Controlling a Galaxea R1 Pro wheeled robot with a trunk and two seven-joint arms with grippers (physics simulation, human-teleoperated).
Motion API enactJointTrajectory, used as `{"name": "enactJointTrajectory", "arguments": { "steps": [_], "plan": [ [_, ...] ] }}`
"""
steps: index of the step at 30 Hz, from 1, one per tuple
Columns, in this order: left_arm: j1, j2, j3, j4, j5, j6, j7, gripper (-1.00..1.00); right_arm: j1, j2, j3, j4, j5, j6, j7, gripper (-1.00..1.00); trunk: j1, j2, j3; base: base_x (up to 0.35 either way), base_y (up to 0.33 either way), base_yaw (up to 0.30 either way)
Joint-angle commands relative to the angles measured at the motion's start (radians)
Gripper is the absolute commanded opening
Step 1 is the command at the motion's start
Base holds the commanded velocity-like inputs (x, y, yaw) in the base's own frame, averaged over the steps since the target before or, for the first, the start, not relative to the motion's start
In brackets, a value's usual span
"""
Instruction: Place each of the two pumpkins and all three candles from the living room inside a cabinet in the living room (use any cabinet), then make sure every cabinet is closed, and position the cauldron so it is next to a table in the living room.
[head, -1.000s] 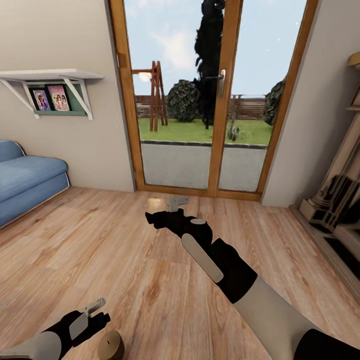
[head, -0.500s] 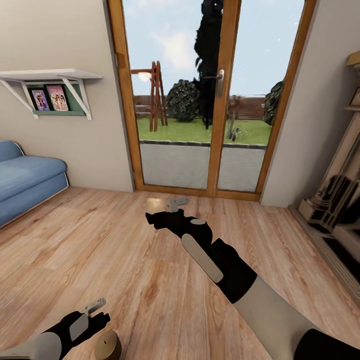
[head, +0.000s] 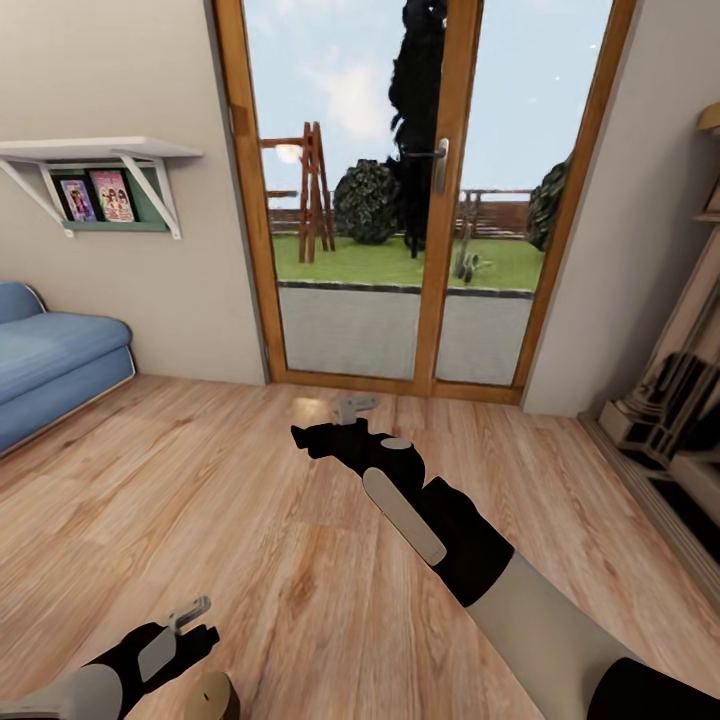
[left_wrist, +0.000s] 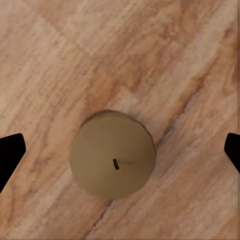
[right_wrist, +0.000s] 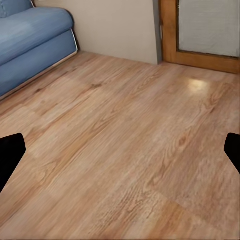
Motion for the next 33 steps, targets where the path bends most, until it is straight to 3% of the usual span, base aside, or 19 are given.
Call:
{"name": "enactJointTrajectory", "arguments": {
  "steps": [1,17,33],
  "plan": [
    [0.000,-0.001,-0.003,-0.003,0.007,0.006,0.005,1.00,-0.001,0.000,0.002,-0.001,-0.010,0.001,-0.010,1.00,0.000,0.000,-0.001,0.177,0.000,0.000],
    [0.000,0.003,-0.003,-0.003,0.008,0.005,0.008,1.00,-0.001,0.000,0.002,-0.002,-0.009,0.001,-0.010,1.00,0.000,0.000,-0.001,0.022,0.000,0.000],
    [-0.003,-0.003,-0.005,-0.003,0.005,-0.065,0.016,1.00,-0.001,0.000,0.002,-0.002,-0.010,0.001,-0.010,1.00,0.007,-0.004,-0.063,0.000,0.000,0.000]
  ]
}}
